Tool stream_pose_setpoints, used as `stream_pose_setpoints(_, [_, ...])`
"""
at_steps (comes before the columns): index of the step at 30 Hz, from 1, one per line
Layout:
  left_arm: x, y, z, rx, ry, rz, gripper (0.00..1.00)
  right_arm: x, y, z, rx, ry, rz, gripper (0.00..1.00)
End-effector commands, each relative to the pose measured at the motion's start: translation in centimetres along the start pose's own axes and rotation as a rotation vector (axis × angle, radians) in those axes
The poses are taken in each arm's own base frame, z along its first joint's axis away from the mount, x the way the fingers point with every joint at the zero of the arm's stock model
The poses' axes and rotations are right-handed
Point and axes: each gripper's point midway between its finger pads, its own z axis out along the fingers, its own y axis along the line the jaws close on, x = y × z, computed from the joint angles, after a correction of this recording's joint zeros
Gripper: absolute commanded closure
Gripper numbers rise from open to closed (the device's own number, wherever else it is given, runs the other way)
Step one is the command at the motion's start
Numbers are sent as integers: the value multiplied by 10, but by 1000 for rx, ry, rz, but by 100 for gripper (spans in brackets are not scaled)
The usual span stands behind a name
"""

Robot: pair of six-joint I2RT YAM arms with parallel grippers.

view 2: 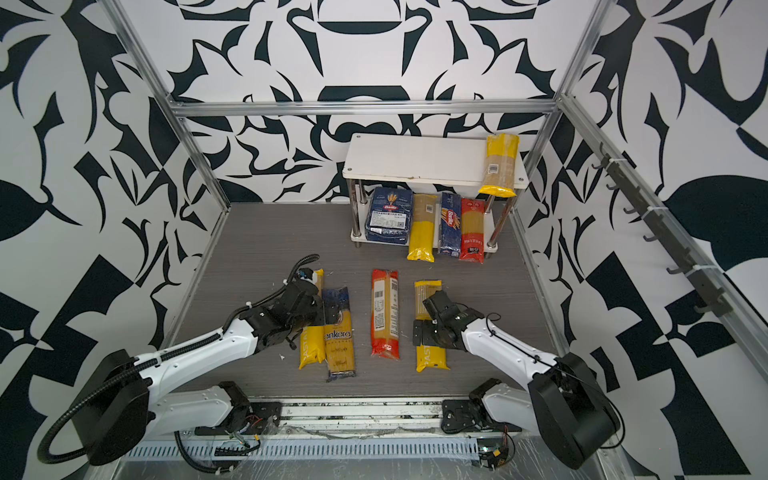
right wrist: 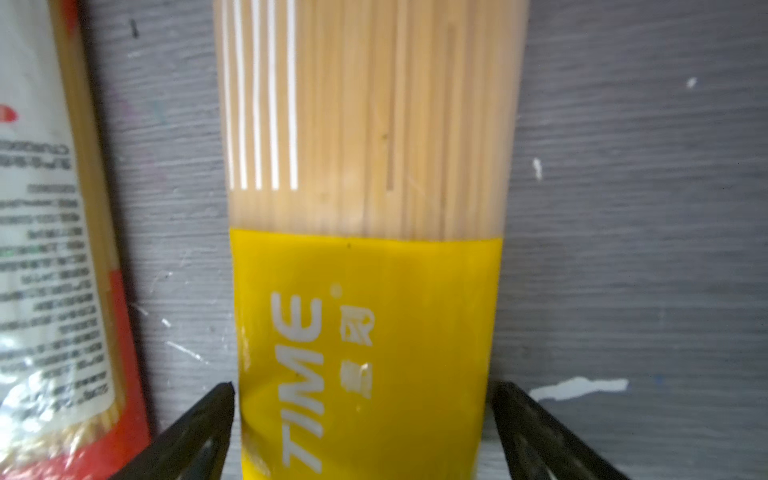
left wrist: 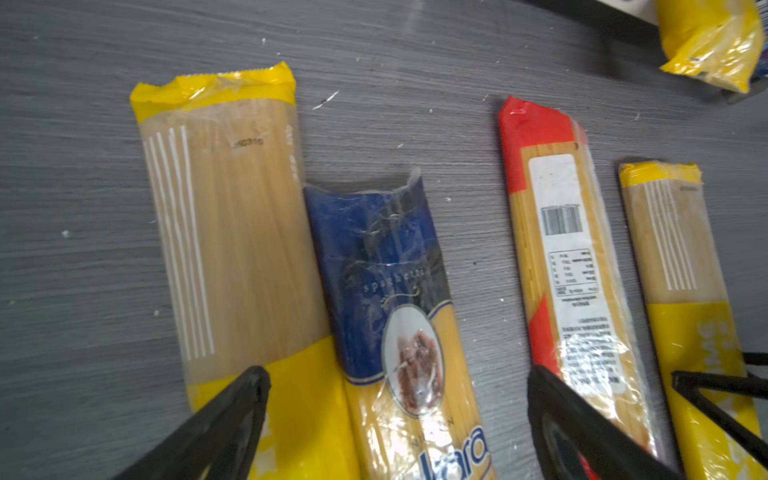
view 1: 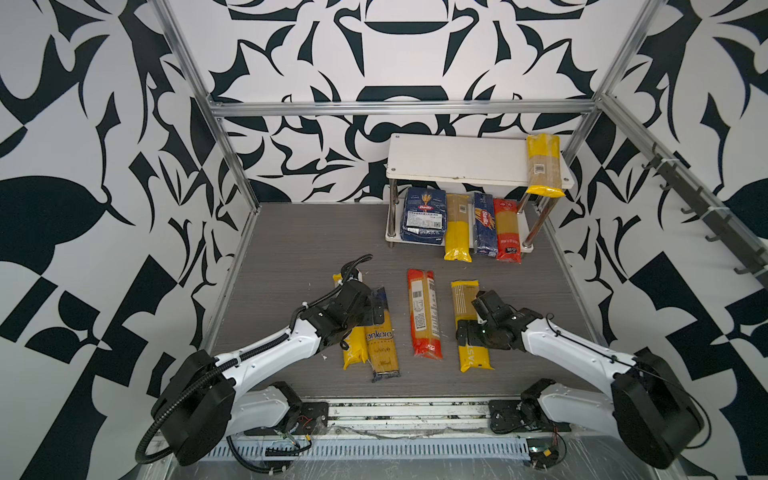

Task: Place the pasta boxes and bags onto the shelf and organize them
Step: 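Close the right gripper on the yellow Pastatime bag's end nearest the robot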

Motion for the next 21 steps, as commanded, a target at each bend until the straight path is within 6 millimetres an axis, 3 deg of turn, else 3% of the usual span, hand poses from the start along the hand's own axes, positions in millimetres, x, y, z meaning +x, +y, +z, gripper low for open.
stream_pose_setpoints(1, [-12, -8, -4, 4, -42, -19, 1, 4, 3, -3, 0, -21, 19, 0])
stream_pose_setpoints(13, [-3, -5, -15, 7, -57, -26, 1, 22, -3, 10, 263, -13, -34, 0])
stream_pose_setpoints(21, [1, 11, -33, -3, -97, -40, 1, 37, 14, 31, 273, 37, -78, 0])
